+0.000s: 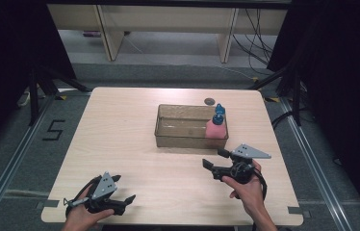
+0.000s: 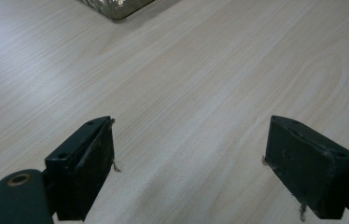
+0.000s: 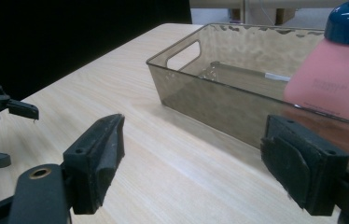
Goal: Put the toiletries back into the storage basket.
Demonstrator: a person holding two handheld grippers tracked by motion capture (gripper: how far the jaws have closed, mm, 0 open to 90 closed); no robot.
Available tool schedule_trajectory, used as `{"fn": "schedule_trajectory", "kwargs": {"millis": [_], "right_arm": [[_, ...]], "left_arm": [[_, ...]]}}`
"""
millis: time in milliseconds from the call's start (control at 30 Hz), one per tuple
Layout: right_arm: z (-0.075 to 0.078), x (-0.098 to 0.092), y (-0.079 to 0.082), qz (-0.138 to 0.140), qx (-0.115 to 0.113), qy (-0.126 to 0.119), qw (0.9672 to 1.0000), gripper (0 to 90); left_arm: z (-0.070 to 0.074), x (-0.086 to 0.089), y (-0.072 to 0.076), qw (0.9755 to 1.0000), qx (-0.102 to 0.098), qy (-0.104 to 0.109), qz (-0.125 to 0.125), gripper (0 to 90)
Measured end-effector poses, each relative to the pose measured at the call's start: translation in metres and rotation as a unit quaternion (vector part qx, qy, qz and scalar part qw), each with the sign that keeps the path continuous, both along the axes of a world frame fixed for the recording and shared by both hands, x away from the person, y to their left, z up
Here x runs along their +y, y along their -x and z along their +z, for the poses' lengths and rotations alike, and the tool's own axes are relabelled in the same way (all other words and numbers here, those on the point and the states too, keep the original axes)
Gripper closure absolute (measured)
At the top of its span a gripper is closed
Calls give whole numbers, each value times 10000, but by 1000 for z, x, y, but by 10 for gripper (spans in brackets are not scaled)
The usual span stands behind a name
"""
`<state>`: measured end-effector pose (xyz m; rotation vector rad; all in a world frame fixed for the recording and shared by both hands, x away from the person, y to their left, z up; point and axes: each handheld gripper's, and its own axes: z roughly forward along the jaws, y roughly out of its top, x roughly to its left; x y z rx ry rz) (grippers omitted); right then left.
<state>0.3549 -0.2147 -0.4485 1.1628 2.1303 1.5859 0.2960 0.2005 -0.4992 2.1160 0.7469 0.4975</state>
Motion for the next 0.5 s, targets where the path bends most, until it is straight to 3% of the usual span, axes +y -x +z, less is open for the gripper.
{"fn": "schedule_trajectory", "kwargs": {"millis": [33, 200, 233, 333, 367, 467, 500], "right_arm": [[-1, -2, 0, 25, -152, 65, 9999, 221], [-4, -3, 2, 41, -196, 123, 9997, 213], [-6, -3, 5, 59, -99, 113, 9999, 204], [-6, -4, 6, 45, -136, 185, 9997, 200], [-7, -4, 8, 75, -43, 103, 9999, 198], [-8, -5, 9, 145, -55, 63, 9999, 196], [-8, -4, 13, 87, 95, 10, 9999, 195]], "left_arm": [[0, 0, 0, 10000, 4, 4, 6, 153], [0, 0, 1, 10000, -17, 40, 40, 153], [0, 0, 0, 10000, -26, -21, 20, 153], [0, 0, 0, 10000, 3, 31, 10, 153], [0, 0, 0, 10000, 4, 24, 15, 153], [0, 0, 1, 10000, -1, 48, 17, 153], [-1, -1, 1, 10000, -7, 45, 36, 153]]}}
